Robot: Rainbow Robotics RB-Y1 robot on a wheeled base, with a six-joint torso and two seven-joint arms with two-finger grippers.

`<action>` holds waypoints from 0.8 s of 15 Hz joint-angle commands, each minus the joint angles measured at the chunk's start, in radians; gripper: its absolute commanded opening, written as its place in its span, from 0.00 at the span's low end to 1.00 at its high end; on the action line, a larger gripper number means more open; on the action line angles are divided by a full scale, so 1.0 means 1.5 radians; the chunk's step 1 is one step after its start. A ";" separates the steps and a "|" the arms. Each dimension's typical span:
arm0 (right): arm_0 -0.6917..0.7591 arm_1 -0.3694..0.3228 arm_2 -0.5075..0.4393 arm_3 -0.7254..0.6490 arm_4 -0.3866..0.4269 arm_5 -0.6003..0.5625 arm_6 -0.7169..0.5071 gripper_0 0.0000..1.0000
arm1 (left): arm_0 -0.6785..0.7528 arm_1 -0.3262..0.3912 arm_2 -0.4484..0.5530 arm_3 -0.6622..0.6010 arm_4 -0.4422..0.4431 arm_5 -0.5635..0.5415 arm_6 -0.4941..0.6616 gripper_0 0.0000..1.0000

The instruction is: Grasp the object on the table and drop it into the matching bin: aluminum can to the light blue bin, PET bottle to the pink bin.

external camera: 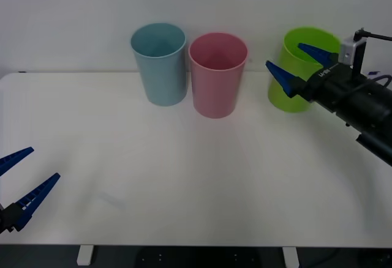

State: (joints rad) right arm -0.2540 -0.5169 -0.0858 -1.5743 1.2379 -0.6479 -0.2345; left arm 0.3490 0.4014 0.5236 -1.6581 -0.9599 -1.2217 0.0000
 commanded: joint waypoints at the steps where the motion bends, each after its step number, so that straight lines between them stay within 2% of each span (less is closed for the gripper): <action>1: 0.070 0.003 -0.036 -0.029 -0.002 -0.024 0.069 1.00 | 0.000 0.000 0.000 0.000 0.000 0.000 0.000 1.00; 6: 0.157 0.010 -0.099 -0.031 -0.016 -0.086 0.160 1.00 | 0.000 0.000 0.000 0.000 0.000 0.000 0.000 1.00; 12: 0.240 0.025 -0.205 -0.029 -0.016 -0.222 0.163 1.00 | 0.000 0.000 0.000 0.000 0.000 0.000 0.000 1.00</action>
State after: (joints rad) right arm 0.0910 -0.4817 -0.3741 -1.6188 1.2133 -0.9548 0.0100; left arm 0.3490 0.4014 0.5236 -1.6581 -0.9599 -1.2217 0.0000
